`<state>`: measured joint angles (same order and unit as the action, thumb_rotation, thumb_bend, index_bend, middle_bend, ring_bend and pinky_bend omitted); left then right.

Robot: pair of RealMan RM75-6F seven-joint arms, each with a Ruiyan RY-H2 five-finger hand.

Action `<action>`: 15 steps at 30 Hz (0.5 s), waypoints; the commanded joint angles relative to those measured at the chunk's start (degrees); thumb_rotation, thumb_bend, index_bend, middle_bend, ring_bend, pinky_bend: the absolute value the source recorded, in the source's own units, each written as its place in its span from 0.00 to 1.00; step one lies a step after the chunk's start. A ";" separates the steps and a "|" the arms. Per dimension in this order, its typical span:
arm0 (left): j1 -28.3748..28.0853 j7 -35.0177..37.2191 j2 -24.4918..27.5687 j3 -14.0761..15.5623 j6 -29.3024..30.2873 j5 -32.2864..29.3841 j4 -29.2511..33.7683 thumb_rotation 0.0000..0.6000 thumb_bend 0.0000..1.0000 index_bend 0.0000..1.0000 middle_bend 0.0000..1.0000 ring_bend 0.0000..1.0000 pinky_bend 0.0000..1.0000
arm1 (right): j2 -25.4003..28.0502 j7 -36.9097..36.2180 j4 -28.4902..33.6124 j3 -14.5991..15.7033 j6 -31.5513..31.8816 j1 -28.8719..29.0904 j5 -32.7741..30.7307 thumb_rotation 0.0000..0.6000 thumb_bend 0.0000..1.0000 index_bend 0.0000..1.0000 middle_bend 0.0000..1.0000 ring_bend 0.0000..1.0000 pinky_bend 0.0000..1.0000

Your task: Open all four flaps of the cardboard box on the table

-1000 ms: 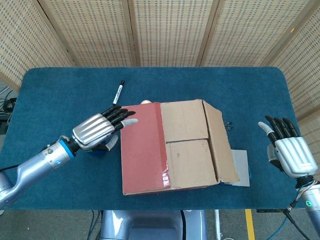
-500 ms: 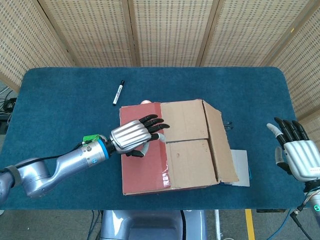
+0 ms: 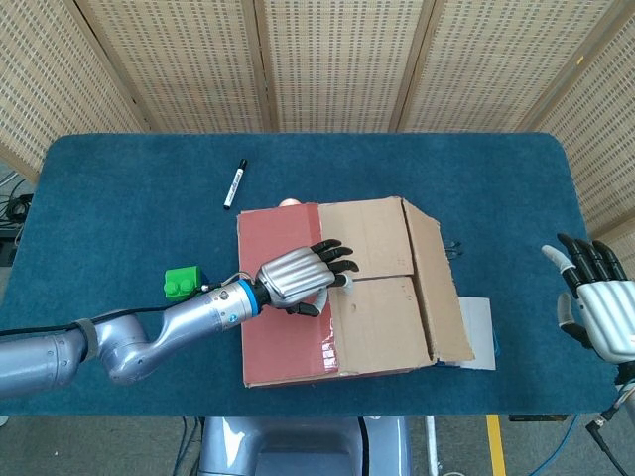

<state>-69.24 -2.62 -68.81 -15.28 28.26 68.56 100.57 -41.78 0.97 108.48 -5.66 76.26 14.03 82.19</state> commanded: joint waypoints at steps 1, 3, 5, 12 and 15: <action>-1.49 -2.02 -1.26 0.99 0.25 -2.69 -0.98 0.53 0.98 0.32 0.17 0.02 0.00 | 0.11 -0.25 -0.11 0.00 0.17 -0.24 0.08 1.00 0.78 0.10 0.03 0.00 0.00; -2.08 -2.99 -1.35 1.49 0.29 -3.95 -1.03 0.53 0.98 0.32 0.18 0.03 0.00 | 0.19 -0.45 -0.18 -0.02 0.28 -0.40 0.13 1.00 0.78 0.10 0.03 0.00 0.00; -2.62 -3.90 -1.22 1.96 0.34 -4.99 -0.84 0.53 0.98 0.32 0.19 0.03 0.00 | 0.23 -0.54 -0.24 -0.09 0.33 -0.50 0.15 1.00 0.78 0.10 0.03 0.00 0.00; -3.29 -6.25 -0.29 3.05 2.12 -6.64 0.48 0.53 0.96 0.38 0.24 0.07 0.00 | 0.10 -1.03 -0.43 -0.31 0.17 -0.61 0.14 1.00 0.78 0.10 0.03 0.00 0.00; -3.49 -7.25 -0.05 3.71 2.58 -6.86 0.80 0.53 0.96 0.40 0.25 0.08 0.00 | 0.06 -1.13 -0.49 -0.36 0.18 -0.68 0.24 1.00 0.78 0.10 0.03 0.00 0.00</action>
<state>-72.65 -9.73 -68.95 -11.71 30.71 61.78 101.26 -41.73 -0.17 107.99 -6.03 76.43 13.35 82.43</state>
